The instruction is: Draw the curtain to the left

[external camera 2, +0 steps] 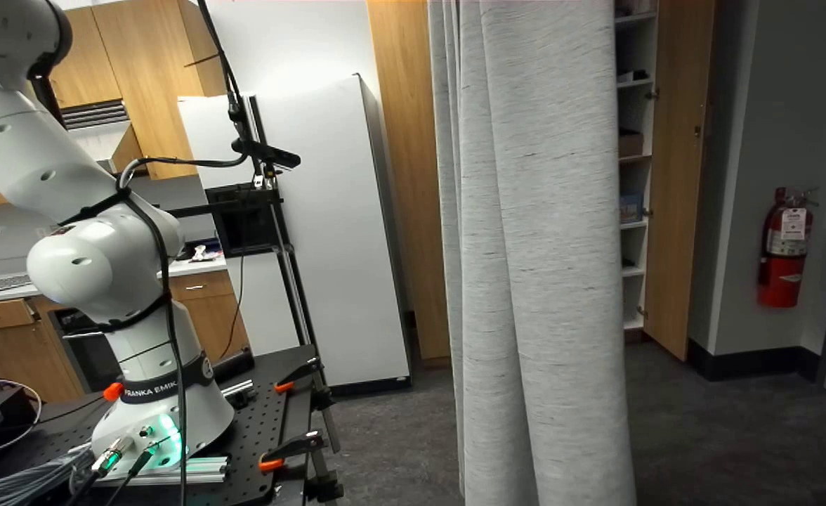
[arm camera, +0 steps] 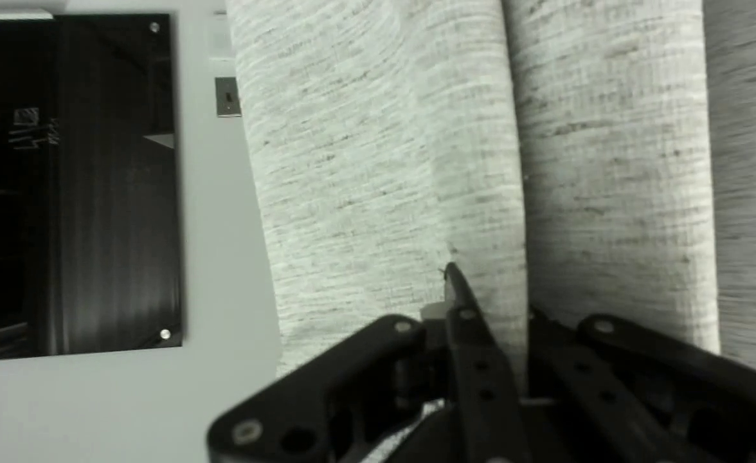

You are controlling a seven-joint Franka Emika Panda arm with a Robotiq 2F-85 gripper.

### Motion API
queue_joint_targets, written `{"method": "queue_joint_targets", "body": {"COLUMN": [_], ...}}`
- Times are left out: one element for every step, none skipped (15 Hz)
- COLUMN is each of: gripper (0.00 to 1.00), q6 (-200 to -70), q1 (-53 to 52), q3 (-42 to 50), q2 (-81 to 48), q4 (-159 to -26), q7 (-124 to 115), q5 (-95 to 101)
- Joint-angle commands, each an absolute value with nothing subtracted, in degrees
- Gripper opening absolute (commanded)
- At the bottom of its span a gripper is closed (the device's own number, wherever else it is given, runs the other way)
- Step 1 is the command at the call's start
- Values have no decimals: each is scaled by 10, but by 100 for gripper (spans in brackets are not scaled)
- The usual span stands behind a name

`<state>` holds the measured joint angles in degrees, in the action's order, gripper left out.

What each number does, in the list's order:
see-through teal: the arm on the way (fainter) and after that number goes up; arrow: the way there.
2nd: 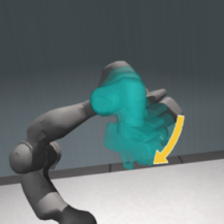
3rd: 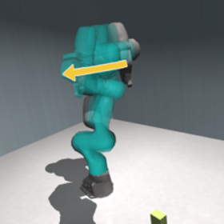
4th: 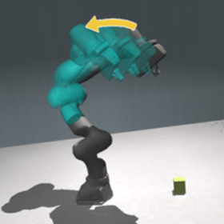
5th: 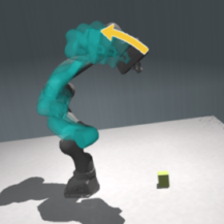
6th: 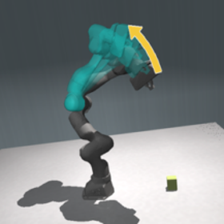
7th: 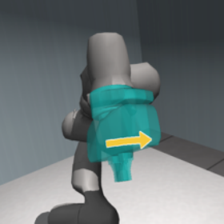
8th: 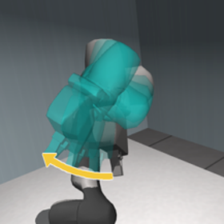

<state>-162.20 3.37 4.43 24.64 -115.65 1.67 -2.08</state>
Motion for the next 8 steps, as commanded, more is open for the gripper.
{"method": "queue_joint_targets", "body": {"gripper": [0, 0, 0, 0, 0, 0, 0, 0], "q6": [-1603, -1603, -1605, -1603, -1600, -1597, -1596, -1595], "q1": [-8, -12, -11, -8, 0, 11, 23, 35], "q3": [21, 15, 8, 1, -8, -20, -32, -44], "q2": [302, 308, 314, 318, 321, 322, 321, 320], "q4": [-1257, -1267, -1273, -1276, -1277, -1276, -1274, -1273], "q7": [17, 16, 10, 5, -4, -16, -30, -46], "q5": [-35, -32, -29, -26, -21, -14, -7, -2]}}
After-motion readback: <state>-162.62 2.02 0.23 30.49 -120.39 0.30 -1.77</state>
